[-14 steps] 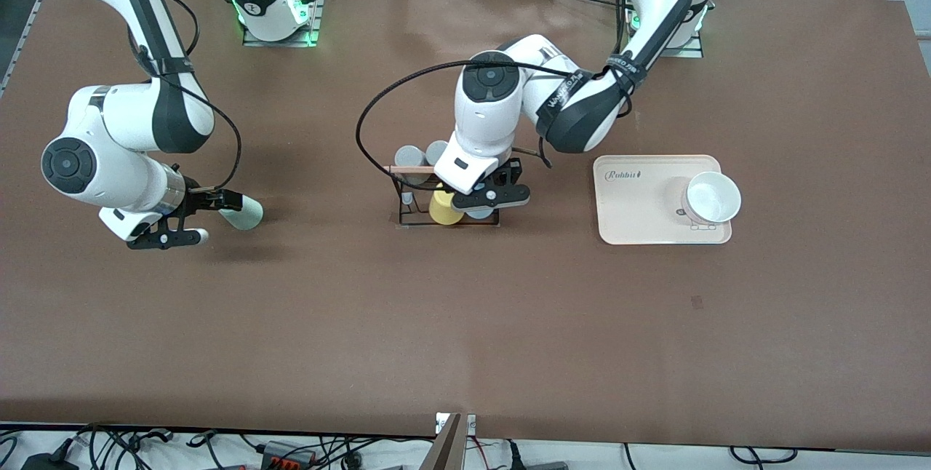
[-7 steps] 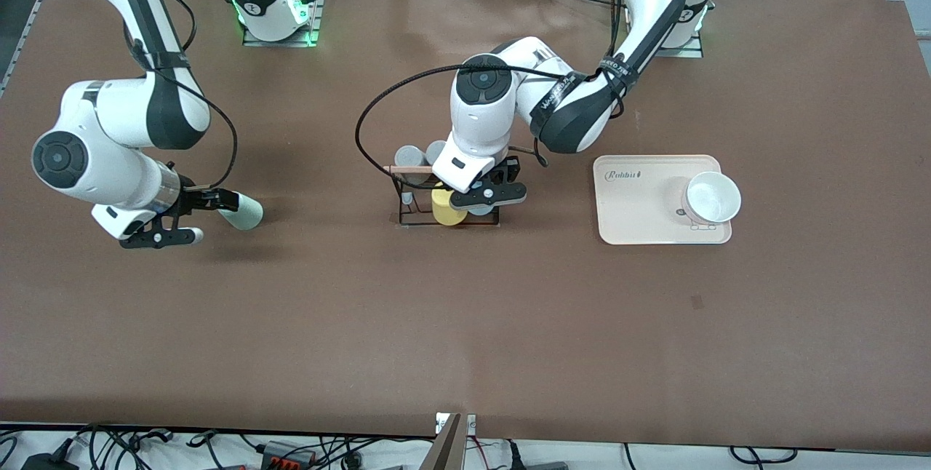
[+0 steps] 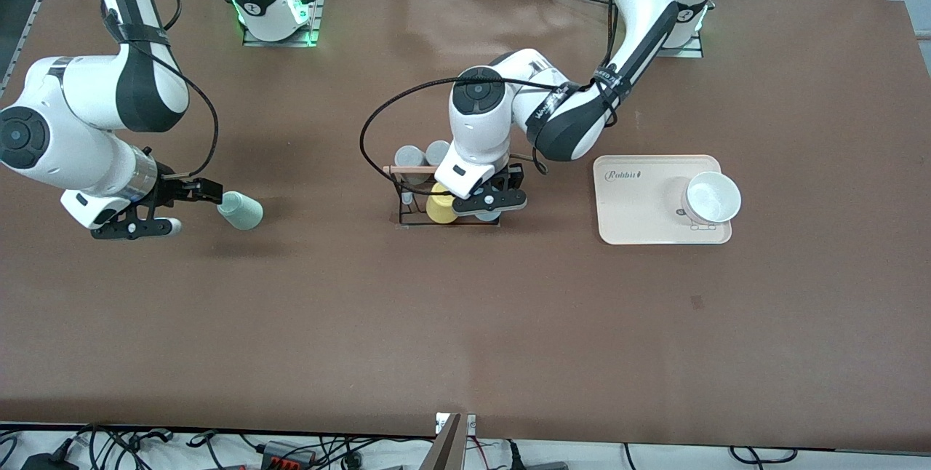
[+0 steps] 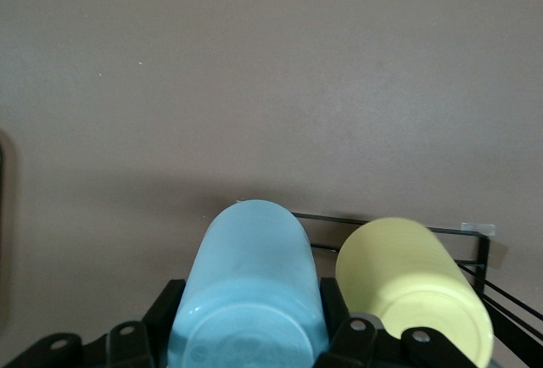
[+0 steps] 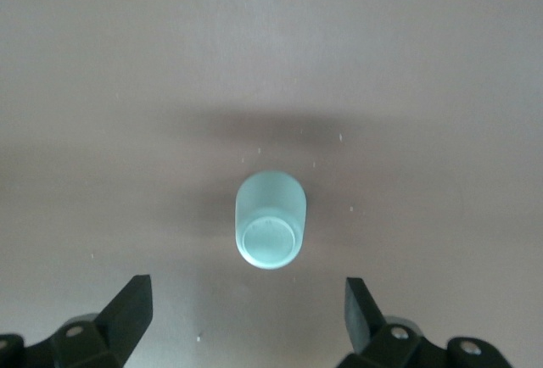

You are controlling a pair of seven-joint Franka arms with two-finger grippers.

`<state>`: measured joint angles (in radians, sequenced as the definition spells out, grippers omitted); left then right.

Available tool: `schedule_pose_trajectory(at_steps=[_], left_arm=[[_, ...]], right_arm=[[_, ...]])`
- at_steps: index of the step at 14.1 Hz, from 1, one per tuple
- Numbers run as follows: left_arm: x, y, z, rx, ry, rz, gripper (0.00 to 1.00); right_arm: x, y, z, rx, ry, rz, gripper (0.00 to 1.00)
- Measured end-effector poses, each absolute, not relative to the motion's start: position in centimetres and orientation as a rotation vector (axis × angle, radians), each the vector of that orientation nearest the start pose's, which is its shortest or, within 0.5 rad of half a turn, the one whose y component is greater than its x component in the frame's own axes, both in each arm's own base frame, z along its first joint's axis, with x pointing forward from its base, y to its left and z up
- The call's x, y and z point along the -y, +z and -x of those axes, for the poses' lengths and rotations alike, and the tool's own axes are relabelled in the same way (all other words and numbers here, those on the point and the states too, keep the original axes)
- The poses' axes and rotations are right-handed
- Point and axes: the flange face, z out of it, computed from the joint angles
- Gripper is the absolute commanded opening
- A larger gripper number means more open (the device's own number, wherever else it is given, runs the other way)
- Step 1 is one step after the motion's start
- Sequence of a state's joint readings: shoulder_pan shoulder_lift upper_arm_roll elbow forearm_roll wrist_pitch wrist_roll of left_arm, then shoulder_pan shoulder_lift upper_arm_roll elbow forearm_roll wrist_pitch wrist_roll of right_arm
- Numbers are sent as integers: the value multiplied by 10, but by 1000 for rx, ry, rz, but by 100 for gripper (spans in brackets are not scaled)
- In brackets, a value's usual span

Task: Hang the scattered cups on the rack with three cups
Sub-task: 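Lower the light blue cup onto the rack beside the yellow cup, then open the left gripper and lift it away from the rack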

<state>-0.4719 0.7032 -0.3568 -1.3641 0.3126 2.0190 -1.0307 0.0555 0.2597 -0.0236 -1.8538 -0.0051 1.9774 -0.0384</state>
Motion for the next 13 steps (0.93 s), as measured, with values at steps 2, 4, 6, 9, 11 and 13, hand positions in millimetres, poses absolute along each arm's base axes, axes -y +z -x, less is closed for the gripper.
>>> schedule_pose_trajectory(at_steps=[2, 4, 6, 9, 11, 13], left_arm=[[483, 312, -546, 201, -76, 3083, 28], [483, 306, -547, 141, -90, 3078, 28], [485, 303, -549, 99, -97, 3088, 33], [486, 295, -551, 83, -104, 3103, 100], [484, 293, -553, 86, -103, 3105, 100], [481, 299, -558, 99, -114, 3110, 100]], right_arm=[[-18, 369, -601, 110, 261, 3139, 100], [-18, 368, -601, 111, 271, 3138, 100], [-19, 368, -601, 112, 269, 3138, 100], [-19, 372, -603, 112, 255, 3140, 100], [-19, 383, -609, 112, 219, 3142, 100], [-19, 396, -612, 110, 222, 3142, 100]])
